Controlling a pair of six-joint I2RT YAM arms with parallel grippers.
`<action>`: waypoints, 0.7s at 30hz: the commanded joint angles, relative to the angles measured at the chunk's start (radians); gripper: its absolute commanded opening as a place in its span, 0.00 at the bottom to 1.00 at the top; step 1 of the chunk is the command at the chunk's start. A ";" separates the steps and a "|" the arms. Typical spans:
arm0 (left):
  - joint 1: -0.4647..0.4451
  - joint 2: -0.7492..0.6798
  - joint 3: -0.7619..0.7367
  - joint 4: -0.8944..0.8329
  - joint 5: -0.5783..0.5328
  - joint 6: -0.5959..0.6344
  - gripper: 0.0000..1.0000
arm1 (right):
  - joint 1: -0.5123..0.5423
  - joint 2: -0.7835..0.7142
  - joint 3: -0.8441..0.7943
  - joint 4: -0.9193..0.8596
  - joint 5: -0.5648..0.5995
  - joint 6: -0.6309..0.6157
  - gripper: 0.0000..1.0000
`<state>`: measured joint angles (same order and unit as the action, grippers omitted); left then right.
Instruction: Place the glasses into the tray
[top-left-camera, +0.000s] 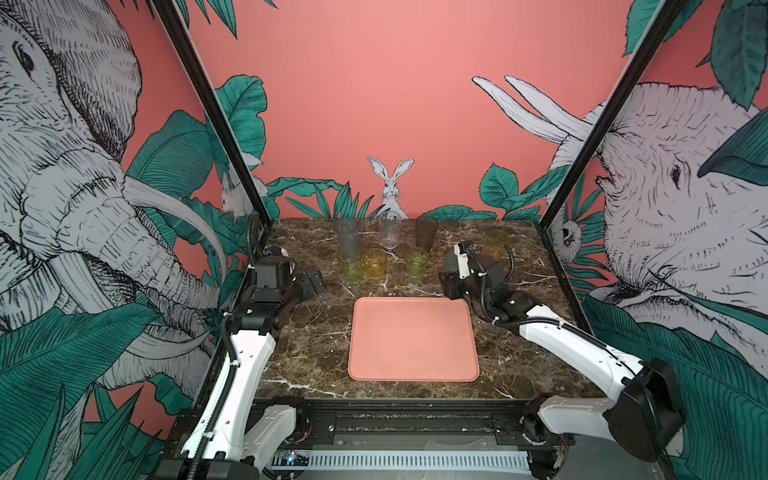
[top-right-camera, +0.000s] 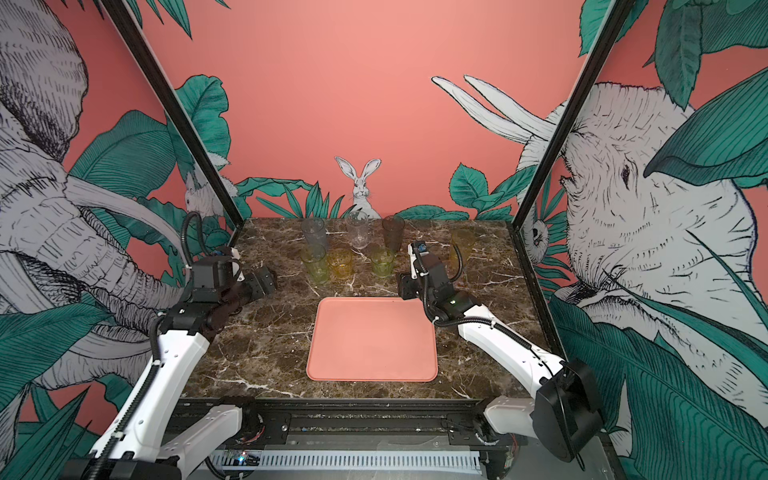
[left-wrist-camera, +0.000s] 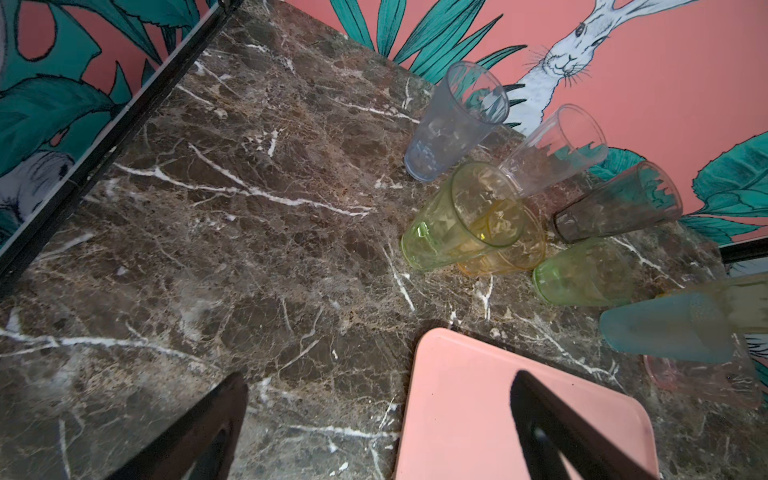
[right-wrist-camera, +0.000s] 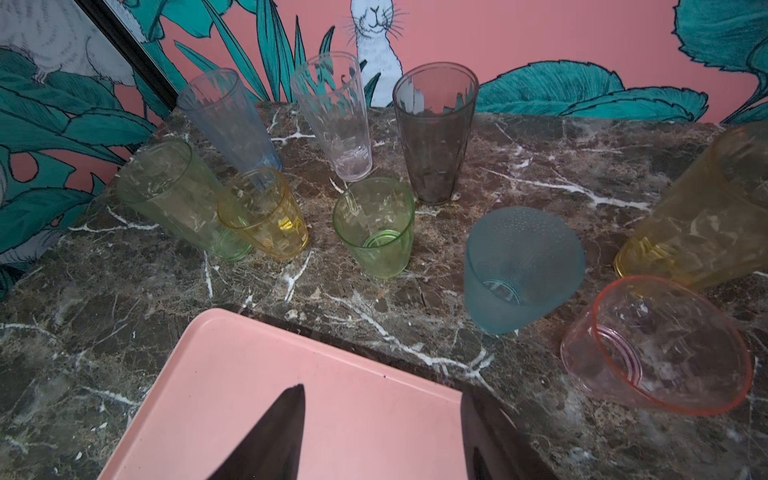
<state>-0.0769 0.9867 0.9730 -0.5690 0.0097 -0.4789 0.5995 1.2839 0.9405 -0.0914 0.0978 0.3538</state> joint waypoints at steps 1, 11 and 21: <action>-0.001 0.055 0.075 0.039 0.020 -0.024 0.99 | -0.004 0.012 -0.001 0.090 0.019 -0.028 0.62; -0.001 0.319 0.259 0.089 0.088 -0.052 0.97 | -0.005 -0.016 -0.108 0.175 0.020 -0.049 0.63; -0.001 0.589 0.607 -0.106 0.012 0.072 0.96 | -0.005 0.013 -0.203 0.283 0.061 -0.058 0.63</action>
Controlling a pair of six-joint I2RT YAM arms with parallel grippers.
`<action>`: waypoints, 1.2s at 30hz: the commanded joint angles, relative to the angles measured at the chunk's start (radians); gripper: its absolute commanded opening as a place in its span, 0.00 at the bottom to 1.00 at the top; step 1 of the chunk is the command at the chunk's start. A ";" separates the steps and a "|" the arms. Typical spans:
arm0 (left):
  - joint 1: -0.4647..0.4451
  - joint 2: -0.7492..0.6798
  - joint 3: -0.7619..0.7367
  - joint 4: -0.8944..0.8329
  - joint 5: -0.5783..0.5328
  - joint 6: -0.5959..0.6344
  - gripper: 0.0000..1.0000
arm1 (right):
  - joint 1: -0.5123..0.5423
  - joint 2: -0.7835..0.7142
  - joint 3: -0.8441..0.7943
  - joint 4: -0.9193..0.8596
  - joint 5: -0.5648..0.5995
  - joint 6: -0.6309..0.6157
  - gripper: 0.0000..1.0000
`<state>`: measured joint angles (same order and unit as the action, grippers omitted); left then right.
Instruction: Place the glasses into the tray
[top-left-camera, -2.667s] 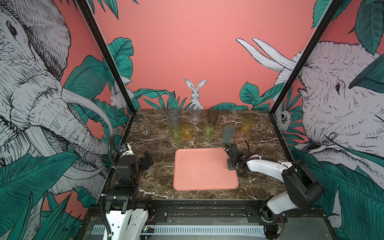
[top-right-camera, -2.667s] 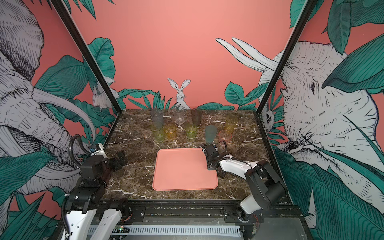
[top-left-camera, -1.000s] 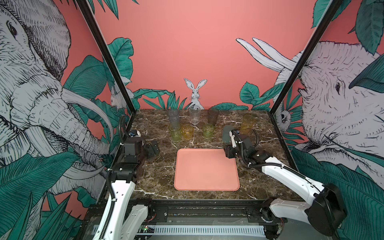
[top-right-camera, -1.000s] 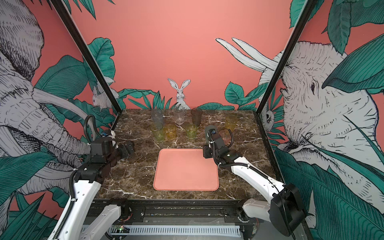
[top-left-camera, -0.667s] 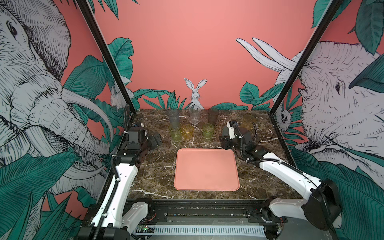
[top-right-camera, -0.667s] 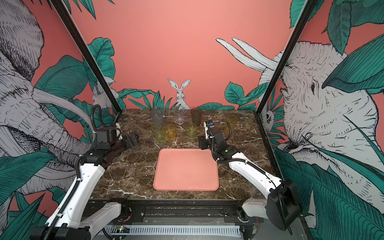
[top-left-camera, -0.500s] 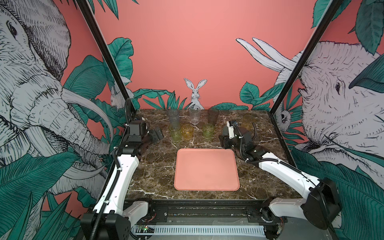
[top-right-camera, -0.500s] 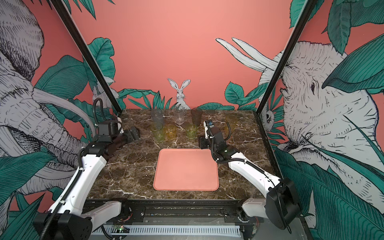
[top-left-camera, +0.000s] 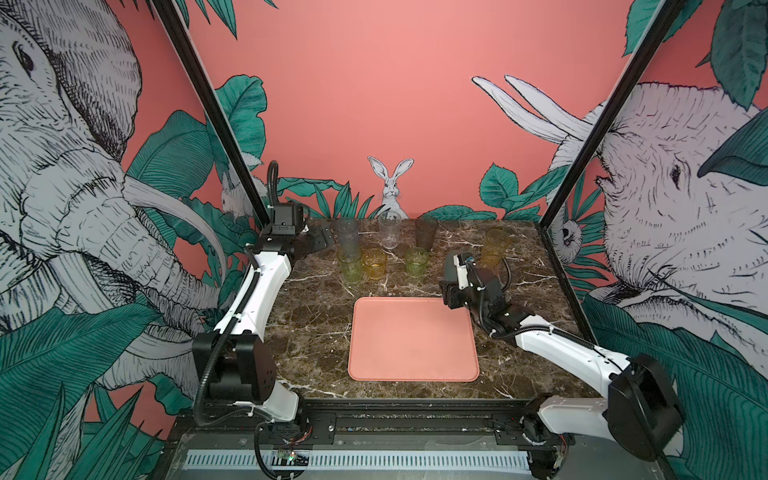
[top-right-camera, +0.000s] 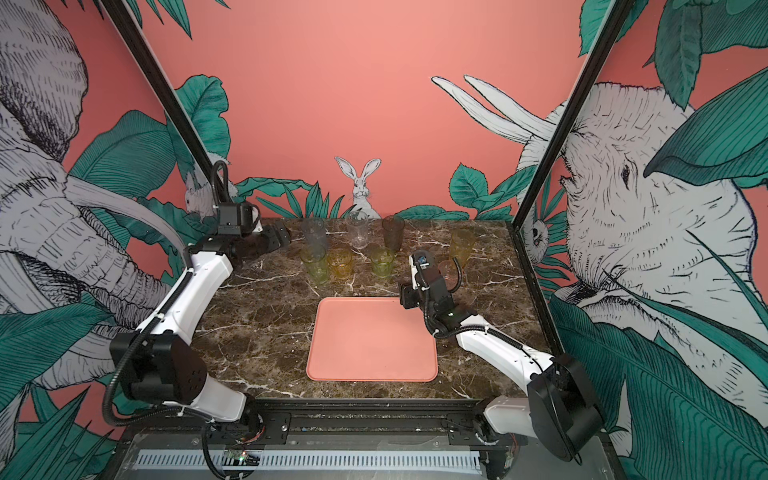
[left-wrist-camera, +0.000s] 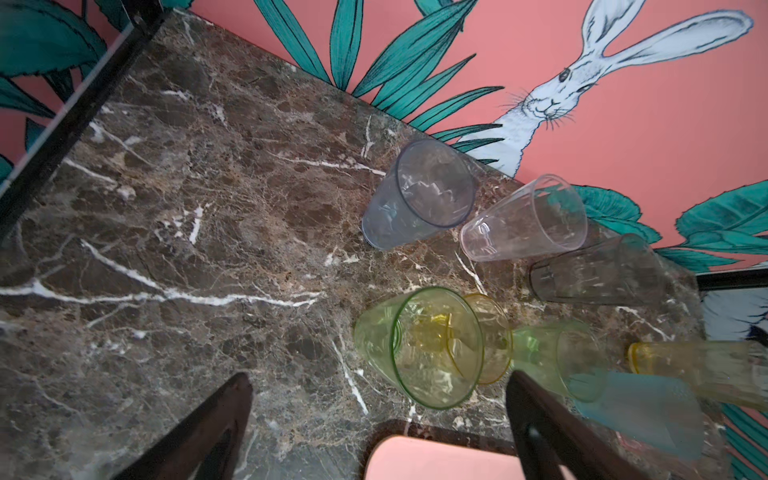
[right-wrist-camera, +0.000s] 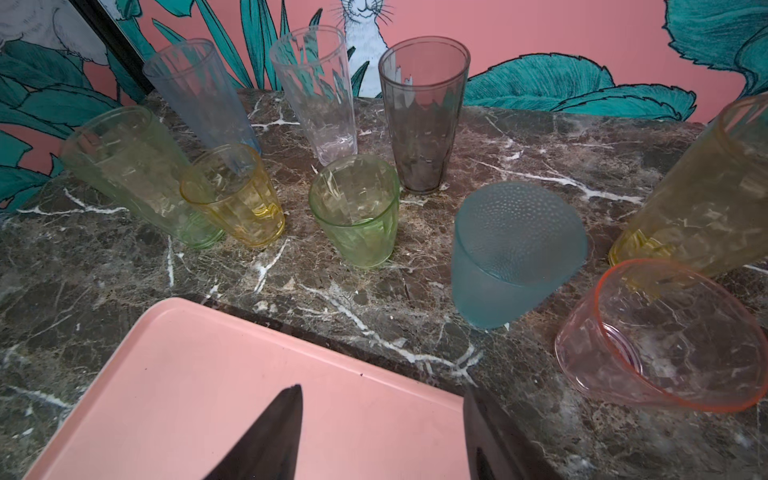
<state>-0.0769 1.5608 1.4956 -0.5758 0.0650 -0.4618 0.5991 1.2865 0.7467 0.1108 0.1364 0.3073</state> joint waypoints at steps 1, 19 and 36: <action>-0.002 0.030 0.103 -0.099 -0.051 0.068 0.96 | -0.005 0.015 -0.004 0.079 0.018 -0.006 0.63; -0.001 0.456 0.544 -0.223 0.057 0.077 0.86 | -0.005 0.066 -0.024 0.146 -0.010 0.029 0.65; -0.004 0.600 0.617 -0.152 0.126 -0.038 0.69 | -0.005 0.099 0.024 0.067 0.023 0.039 0.67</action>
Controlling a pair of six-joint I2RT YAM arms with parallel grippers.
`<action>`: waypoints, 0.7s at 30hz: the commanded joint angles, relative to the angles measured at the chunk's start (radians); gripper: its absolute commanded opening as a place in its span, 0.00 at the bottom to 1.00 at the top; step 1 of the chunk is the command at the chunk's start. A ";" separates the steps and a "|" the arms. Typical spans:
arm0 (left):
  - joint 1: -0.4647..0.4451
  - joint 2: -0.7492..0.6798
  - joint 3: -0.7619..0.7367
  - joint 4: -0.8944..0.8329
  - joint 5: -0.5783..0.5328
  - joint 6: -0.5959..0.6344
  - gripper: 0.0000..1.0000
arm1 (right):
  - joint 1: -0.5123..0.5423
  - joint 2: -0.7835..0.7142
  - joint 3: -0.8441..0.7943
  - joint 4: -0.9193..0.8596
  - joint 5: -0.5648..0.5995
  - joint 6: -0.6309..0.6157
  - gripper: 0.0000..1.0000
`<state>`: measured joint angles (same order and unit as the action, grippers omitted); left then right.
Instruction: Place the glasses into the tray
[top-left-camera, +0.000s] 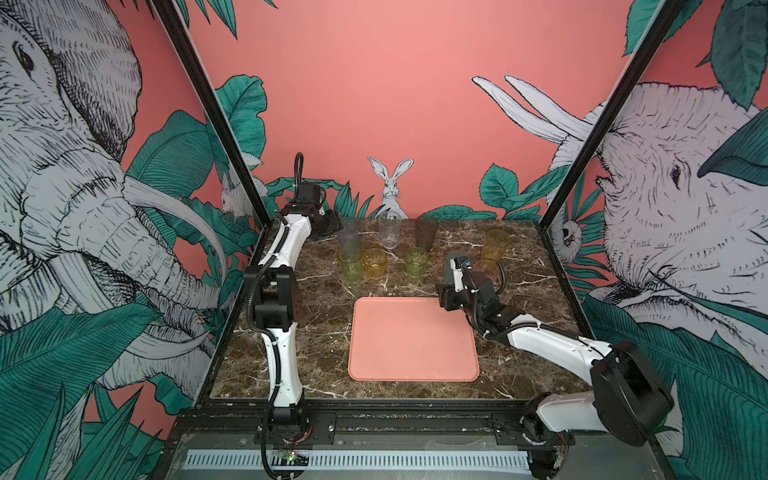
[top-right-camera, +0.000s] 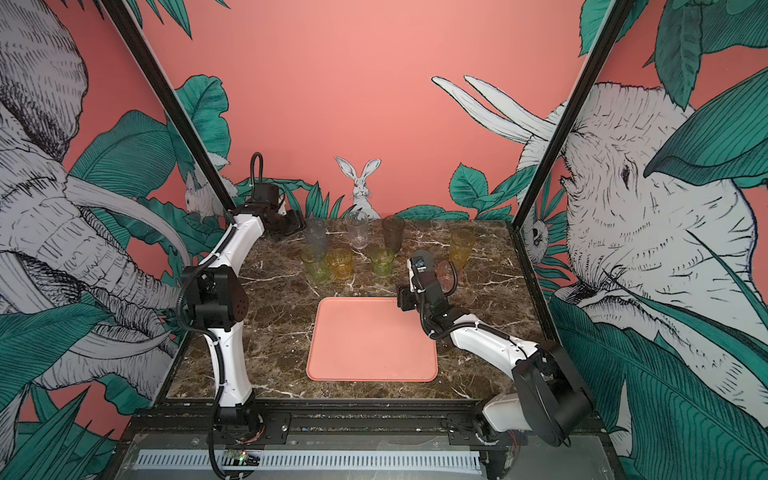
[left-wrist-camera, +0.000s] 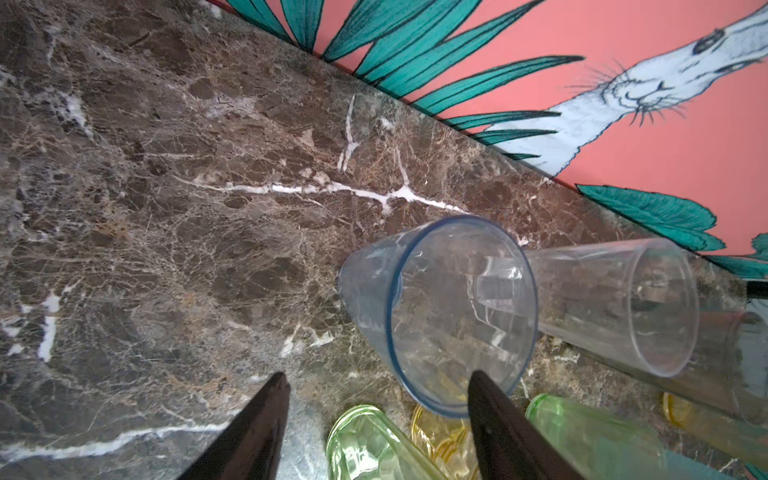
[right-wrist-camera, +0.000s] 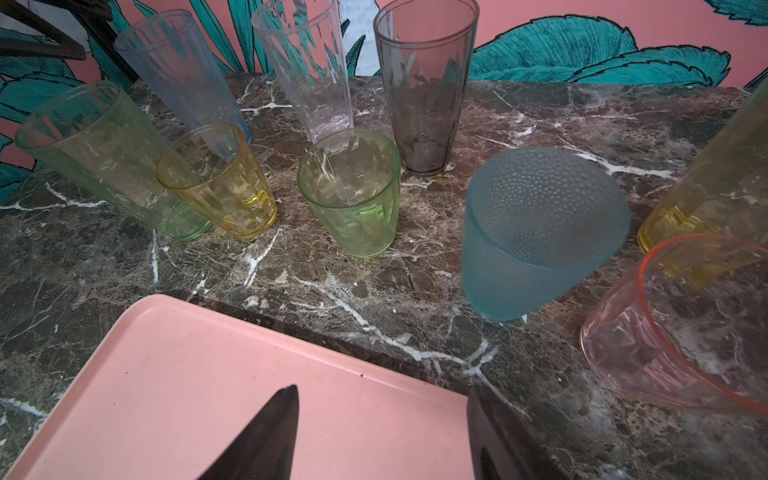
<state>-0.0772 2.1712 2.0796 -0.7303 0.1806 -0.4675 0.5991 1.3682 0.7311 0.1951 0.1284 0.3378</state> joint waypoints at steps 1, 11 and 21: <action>-0.004 -0.007 0.036 0.004 0.011 -0.037 0.69 | -0.005 0.023 0.046 -0.025 0.031 0.009 0.67; -0.005 0.057 0.106 -0.024 -0.005 -0.065 0.59 | -0.004 0.031 0.050 -0.022 0.013 0.021 0.67; -0.006 0.081 0.112 -0.033 -0.012 -0.068 0.48 | -0.004 0.054 0.074 -0.056 0.016 0.024 0.68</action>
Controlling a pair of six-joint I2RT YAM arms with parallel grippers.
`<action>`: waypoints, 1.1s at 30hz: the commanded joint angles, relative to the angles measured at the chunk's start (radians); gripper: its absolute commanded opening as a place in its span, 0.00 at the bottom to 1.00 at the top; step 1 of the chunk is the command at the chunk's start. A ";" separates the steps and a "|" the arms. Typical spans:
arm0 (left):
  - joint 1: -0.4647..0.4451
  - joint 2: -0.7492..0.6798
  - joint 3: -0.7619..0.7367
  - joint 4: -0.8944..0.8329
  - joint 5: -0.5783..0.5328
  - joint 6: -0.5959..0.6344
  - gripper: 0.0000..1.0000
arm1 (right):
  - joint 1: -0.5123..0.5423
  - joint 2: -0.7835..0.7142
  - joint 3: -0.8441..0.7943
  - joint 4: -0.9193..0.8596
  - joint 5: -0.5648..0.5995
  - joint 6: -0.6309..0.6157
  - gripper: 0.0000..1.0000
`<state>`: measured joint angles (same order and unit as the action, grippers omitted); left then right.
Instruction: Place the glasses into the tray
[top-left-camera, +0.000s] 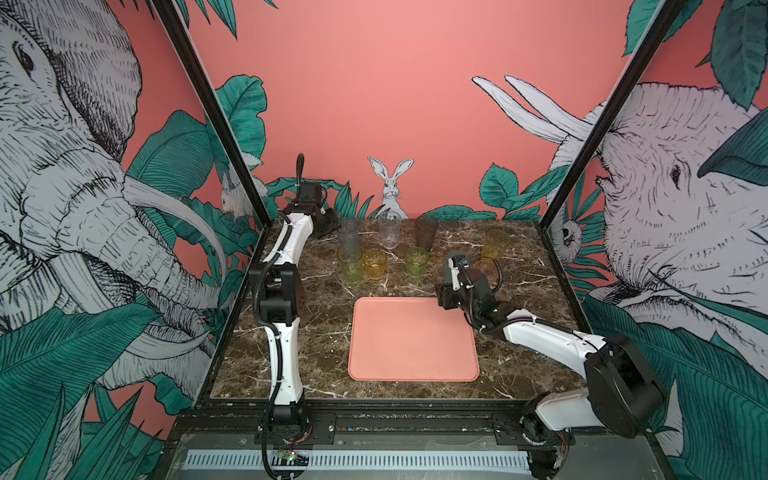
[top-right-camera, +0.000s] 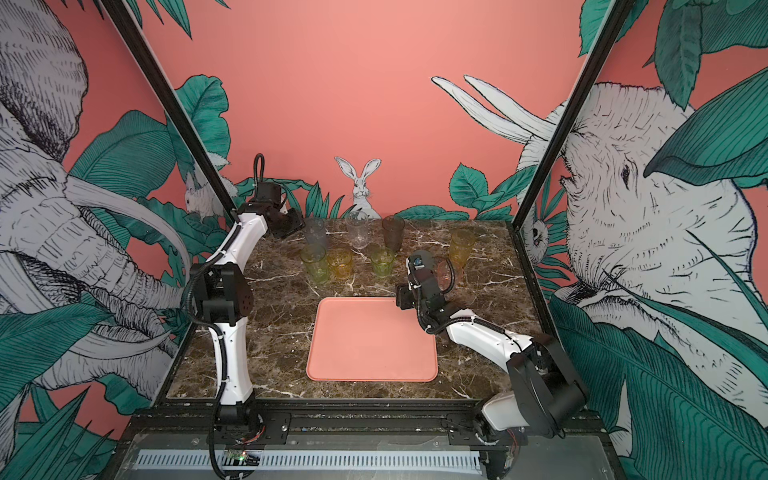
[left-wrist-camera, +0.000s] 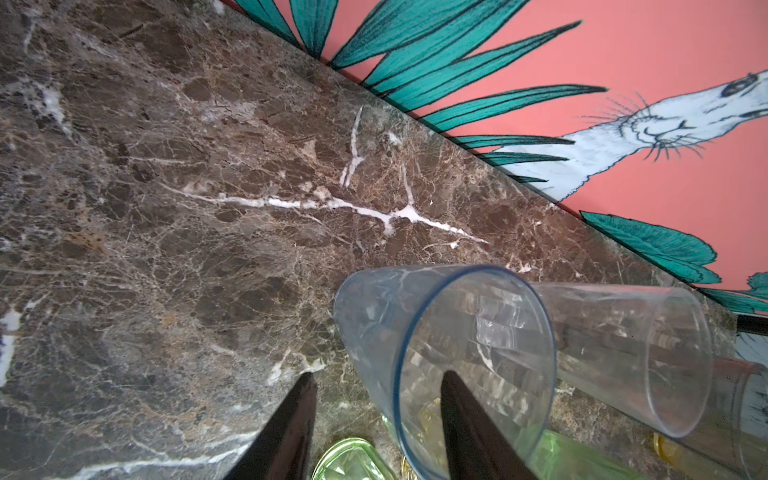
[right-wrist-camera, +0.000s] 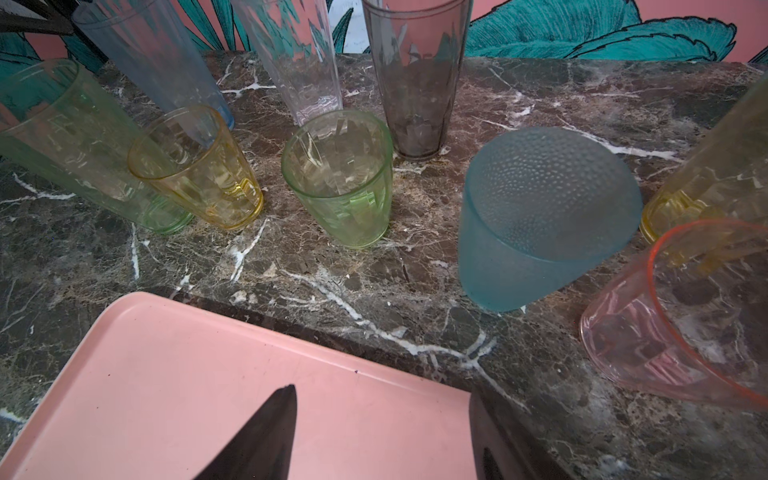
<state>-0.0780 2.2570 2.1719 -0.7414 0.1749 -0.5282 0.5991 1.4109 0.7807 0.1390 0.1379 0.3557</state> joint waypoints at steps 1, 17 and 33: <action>-0.006 -0.002 0.020 -0.022 -0.005 -0.009 0.46 | -0.004 0.012 0.026 0.002 0.003 0.007 0.68; -0.008 0.012 0.006 -0.018 -0.006 -0.005 0.35 | -0.004 0.021 0.034 -0.008 -0.006 0.011 0.68; -0.009 0.021 -0.007 -0.003 -0.001 0.016 0.23 | -0.004 0.042 0.052 -0.027 -0.023 0.012 0.69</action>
<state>-0.0826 2.2776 2.1715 -0.7345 0.1764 -0.5220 0.5991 1.4494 0.8036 0.1043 0.1173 0.3599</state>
